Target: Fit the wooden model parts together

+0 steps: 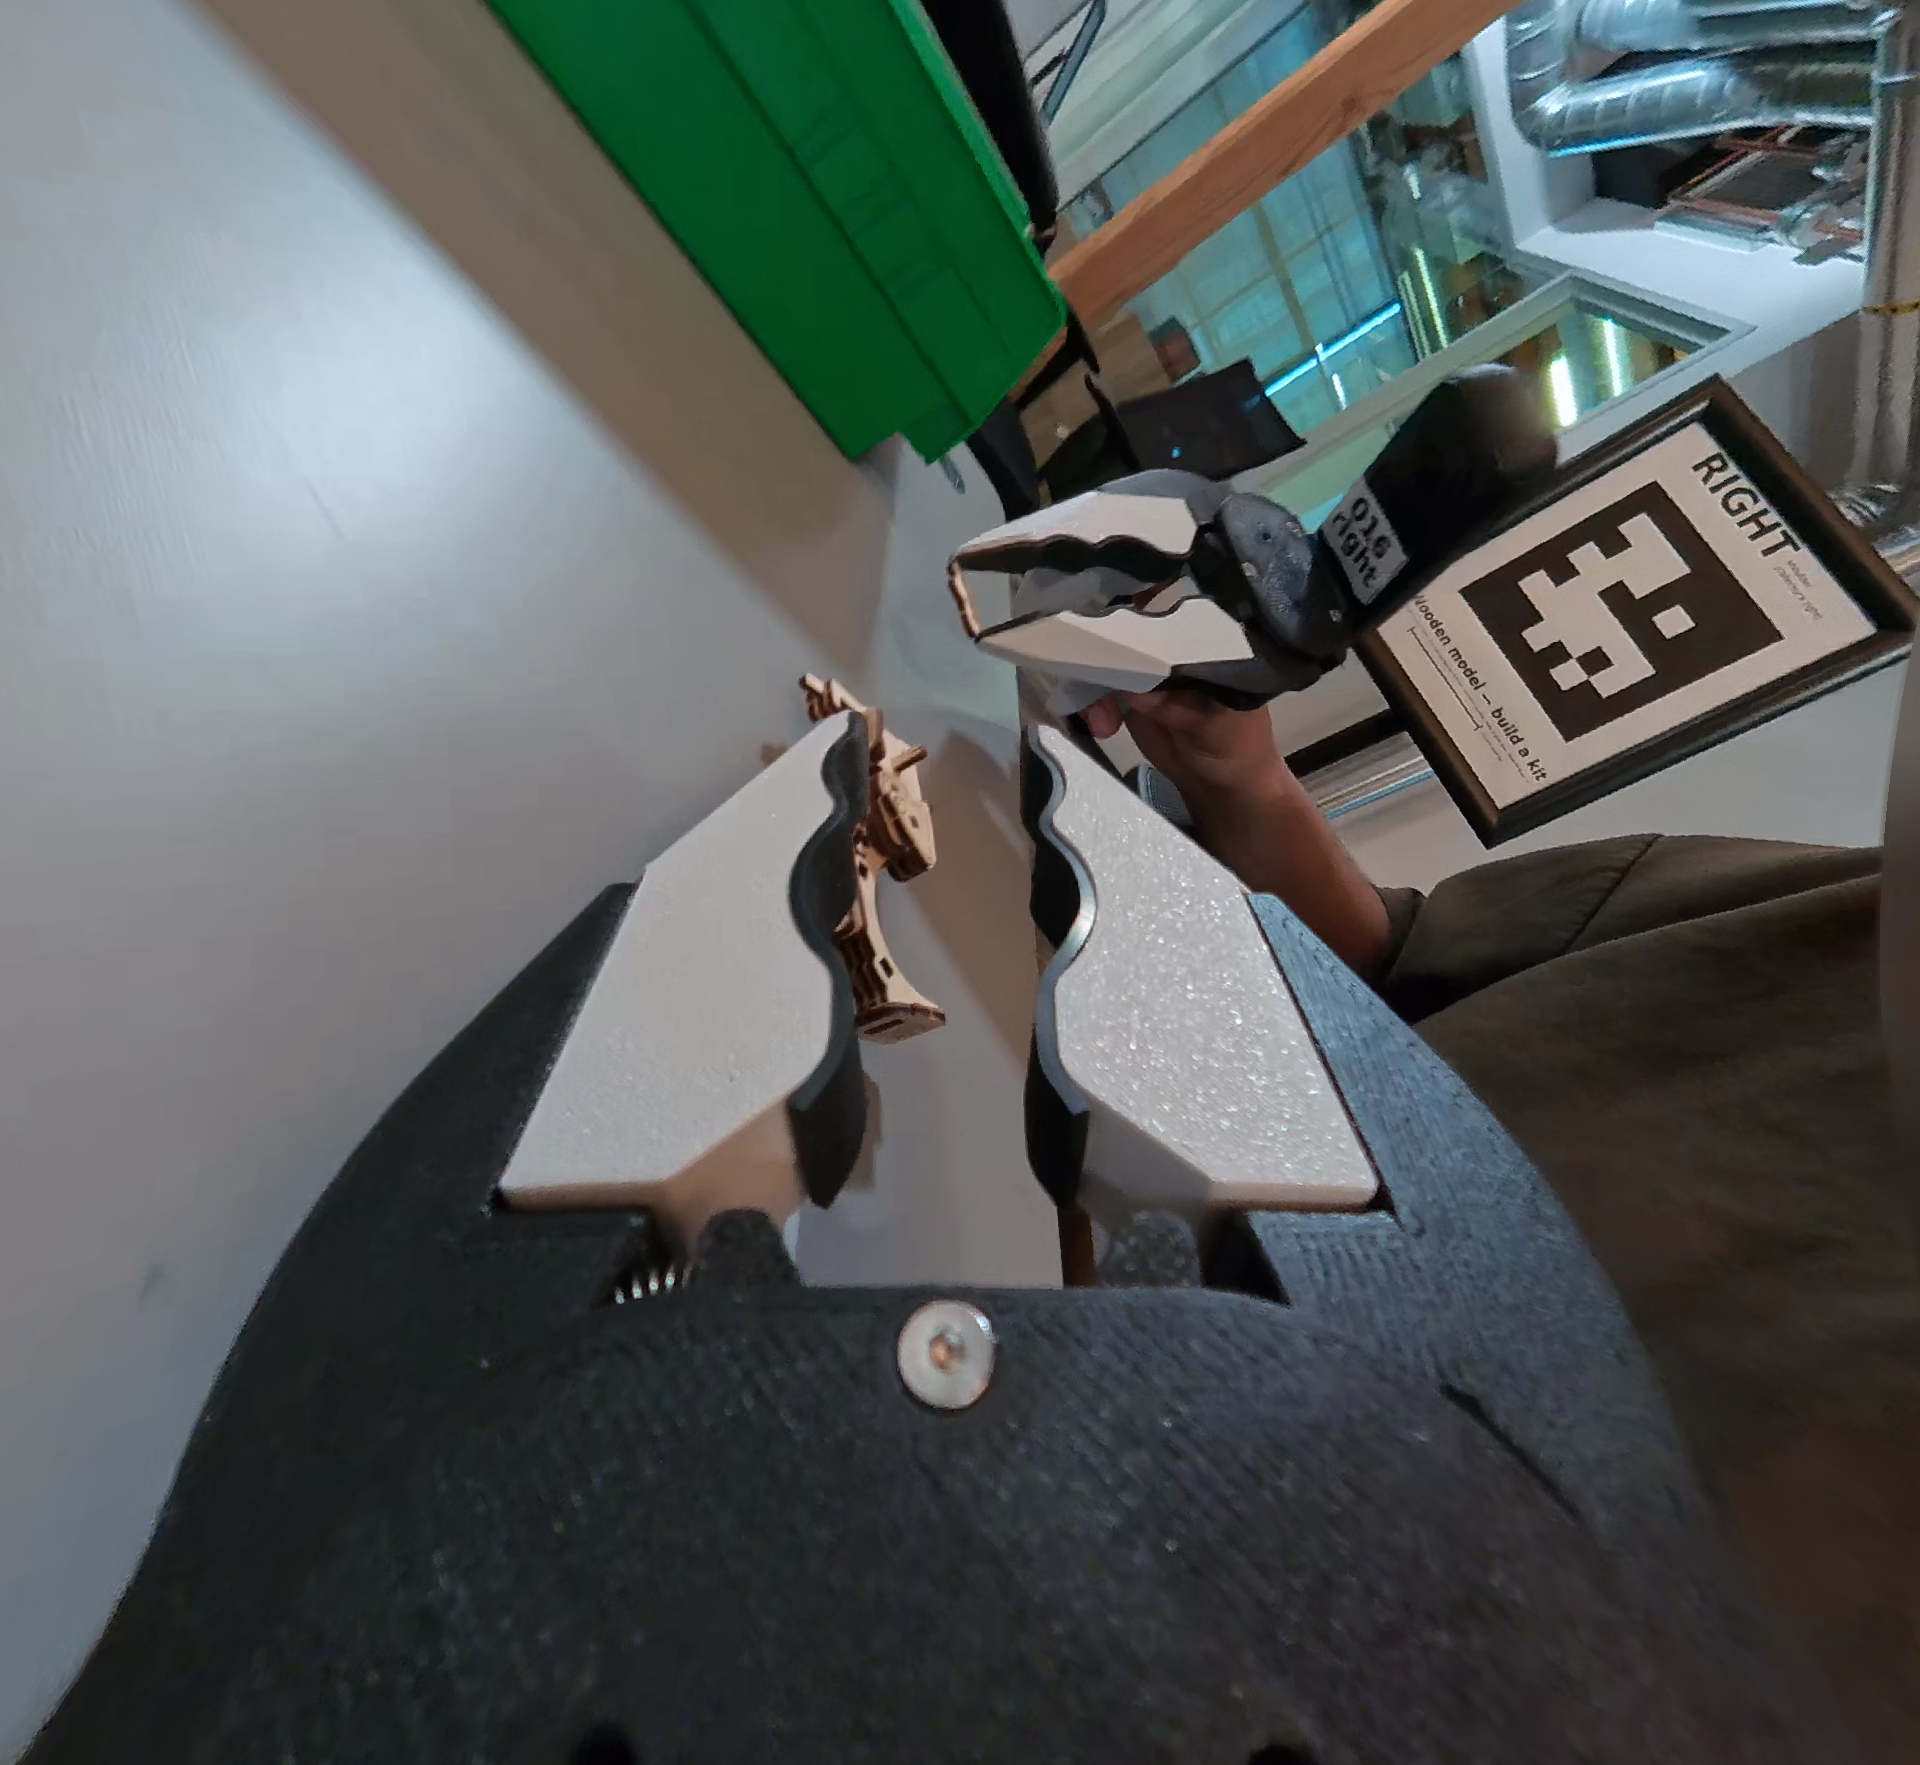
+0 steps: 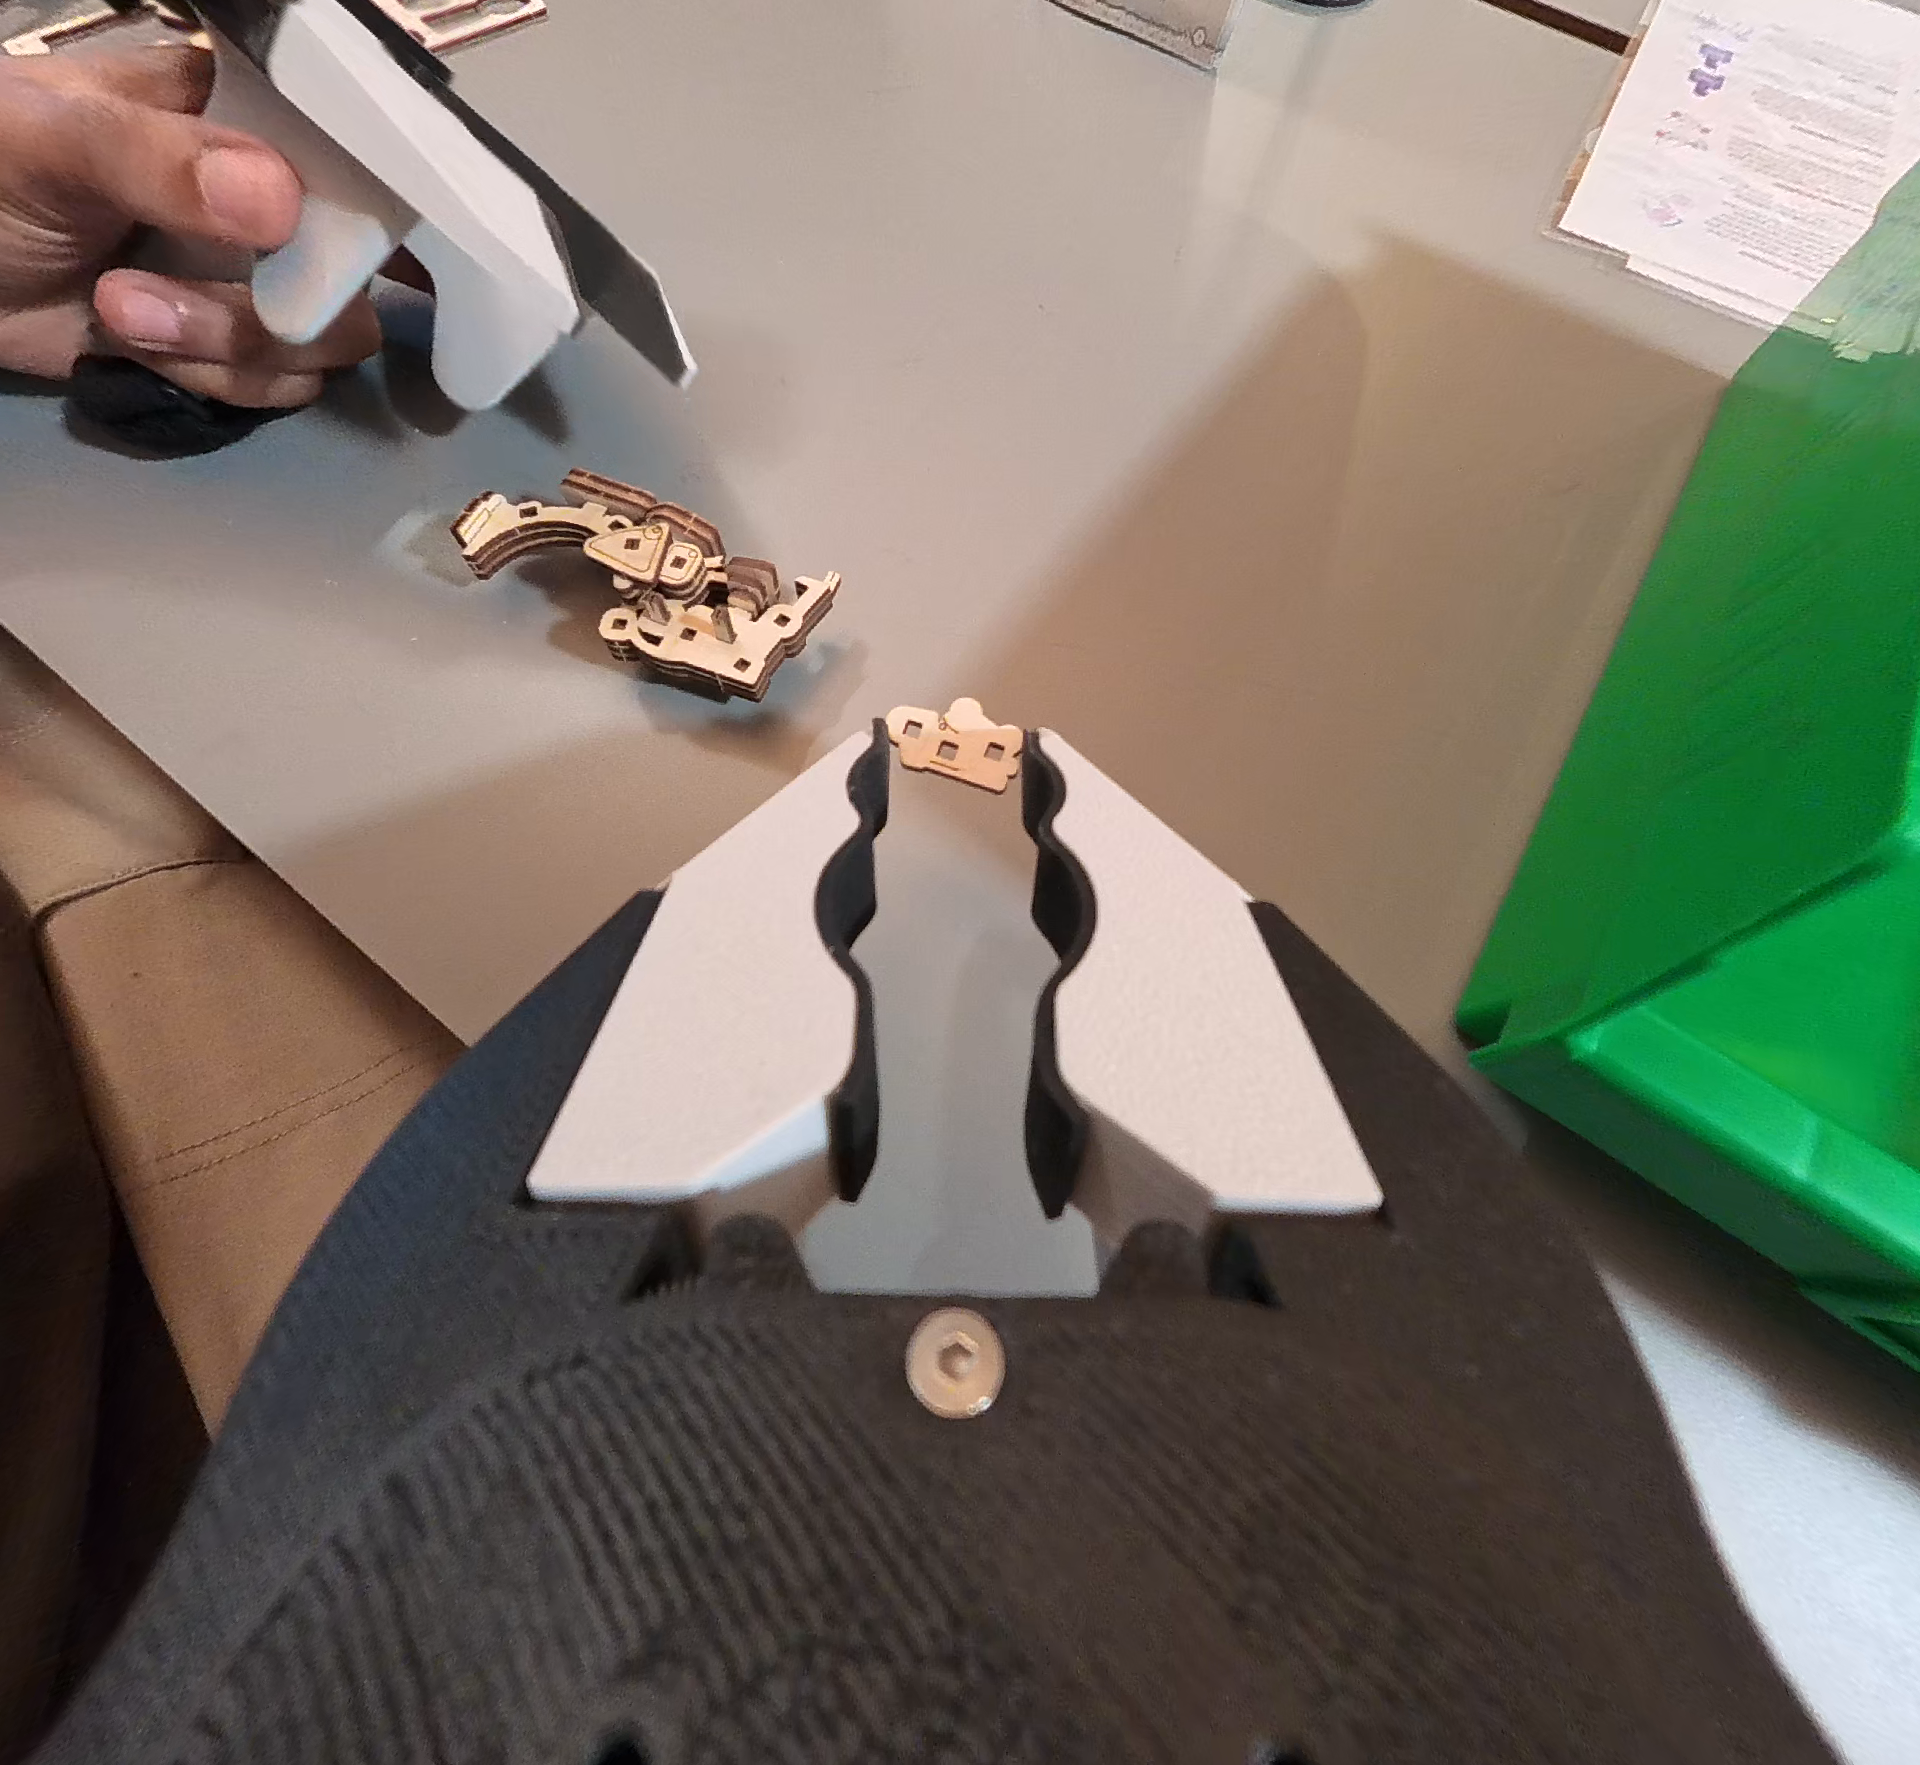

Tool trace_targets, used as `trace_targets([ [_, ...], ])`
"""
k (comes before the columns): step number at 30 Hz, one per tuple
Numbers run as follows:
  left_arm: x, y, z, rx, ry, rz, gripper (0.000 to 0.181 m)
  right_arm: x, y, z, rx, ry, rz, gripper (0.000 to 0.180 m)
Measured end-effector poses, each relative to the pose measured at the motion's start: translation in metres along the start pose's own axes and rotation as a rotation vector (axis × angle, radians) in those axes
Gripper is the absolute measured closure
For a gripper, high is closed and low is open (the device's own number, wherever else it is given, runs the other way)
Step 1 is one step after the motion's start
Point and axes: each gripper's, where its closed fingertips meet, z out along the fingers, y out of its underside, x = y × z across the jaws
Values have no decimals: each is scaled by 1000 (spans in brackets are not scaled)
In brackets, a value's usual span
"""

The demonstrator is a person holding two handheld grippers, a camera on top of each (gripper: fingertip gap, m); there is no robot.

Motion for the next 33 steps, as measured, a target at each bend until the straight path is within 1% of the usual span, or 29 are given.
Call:
trace_targets([
  [6,8,-8,-6,71,25,57,161,1,1,0,-7,4,-2,155],
  [10,16,-10,-9,89,69,80,180,2,1,0,-2,1,9,155],
  [17,25,-14,-13,135,10,252,181,2,0,-1,5,-3,19,155],
  [19,22,-17,-16,149,-69,337,181,2,0,-1,8,-4,20,155],
  [21,11,-25,-23,167,-224,433,181,2,-1,-1,9,-4,19,155],
  [24,9,-37,-35,201,-391,598,180,2,0,0,2,3,16,155],
  [26,7,-45,-44,237,-489,671,181,1,0,0,2,1,16,155],
  [28,2,-53,-55,286,-628,750,181,0,-1,-1,4,0,13,155],
  [30,-4,-51,-57,224,-736,843,181,-1,-2,-1,6,-2,9,155],
  [31,-6,-50,-57,202,-774,858,181,-2,-2,-1,6,-3,6,155],
  [33,-7,-48,-52,196,-766,802,181,-4,-3,0,6,-6,-1,155],
])
